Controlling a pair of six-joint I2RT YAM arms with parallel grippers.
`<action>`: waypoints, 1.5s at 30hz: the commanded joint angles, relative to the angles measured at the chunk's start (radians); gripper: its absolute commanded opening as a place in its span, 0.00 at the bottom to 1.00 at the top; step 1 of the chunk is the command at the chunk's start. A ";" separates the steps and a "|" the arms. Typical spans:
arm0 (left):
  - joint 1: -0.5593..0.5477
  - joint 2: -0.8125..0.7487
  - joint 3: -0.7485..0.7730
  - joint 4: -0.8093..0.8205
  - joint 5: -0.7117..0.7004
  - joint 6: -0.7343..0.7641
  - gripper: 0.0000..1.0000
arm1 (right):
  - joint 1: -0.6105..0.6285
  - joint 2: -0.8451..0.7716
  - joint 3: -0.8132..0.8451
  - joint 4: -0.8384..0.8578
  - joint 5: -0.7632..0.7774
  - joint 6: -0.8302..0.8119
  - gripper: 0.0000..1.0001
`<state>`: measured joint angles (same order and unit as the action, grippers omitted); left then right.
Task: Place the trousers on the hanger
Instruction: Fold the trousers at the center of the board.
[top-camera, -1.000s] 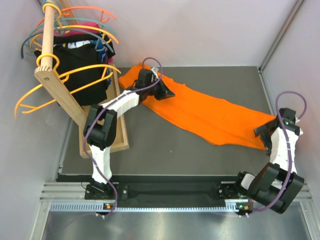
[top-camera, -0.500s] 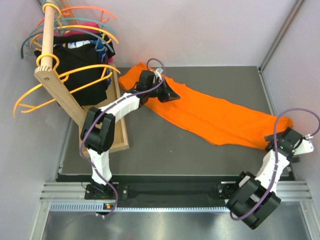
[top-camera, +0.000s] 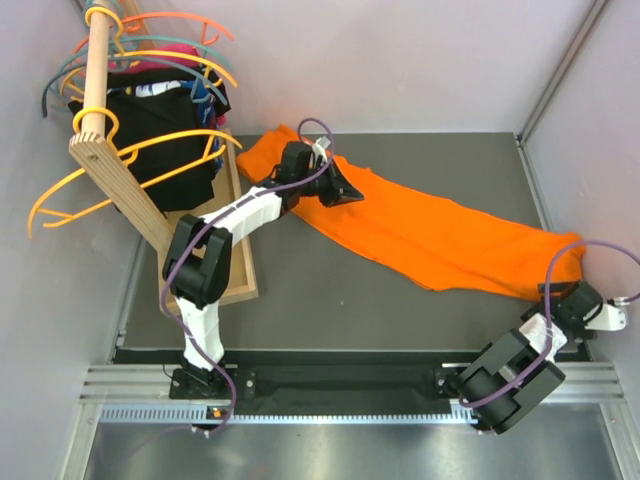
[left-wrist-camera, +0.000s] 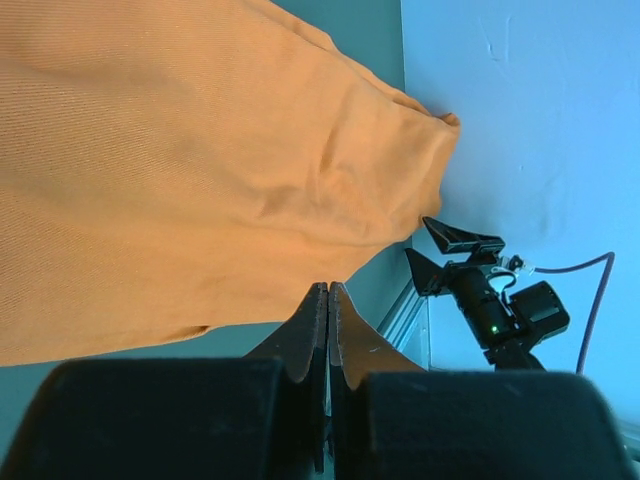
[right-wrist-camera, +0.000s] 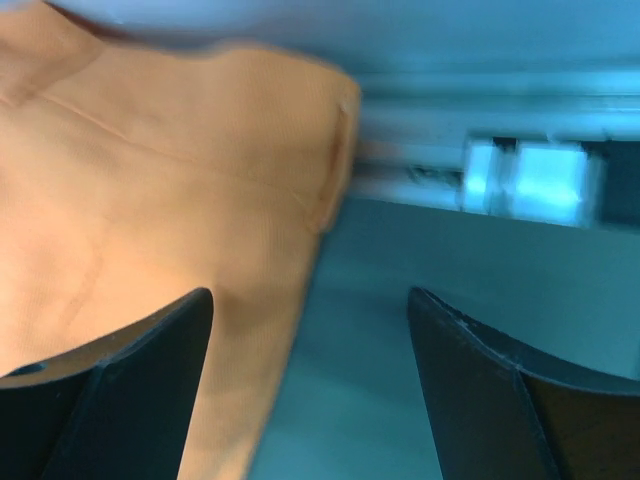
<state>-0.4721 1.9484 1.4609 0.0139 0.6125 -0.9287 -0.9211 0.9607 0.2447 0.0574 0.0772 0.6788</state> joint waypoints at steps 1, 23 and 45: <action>0.001 0.009 0.009 0.009 0.006 0.027 0.00 | -0.015 0.067 -0.028 0.209 -0.040 0.030 0.79; 0.010 0.027 0.026 -0.051 0.010 0.053 0.00 | -0.050 0.280 0.094 0.242 -0.252 -0.058 0.12; -0.106 0.082 0.243 -0.278 -0.192 0.137 0.00 | 0.280 -0.028 0.663 -0.497 -0.096 -0.076 0.00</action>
<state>-0.5129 2.0125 1.5902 -0.2104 0.4984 -0.8261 -0.6601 0.9939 0.8089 -0.3244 -0.0765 0.6201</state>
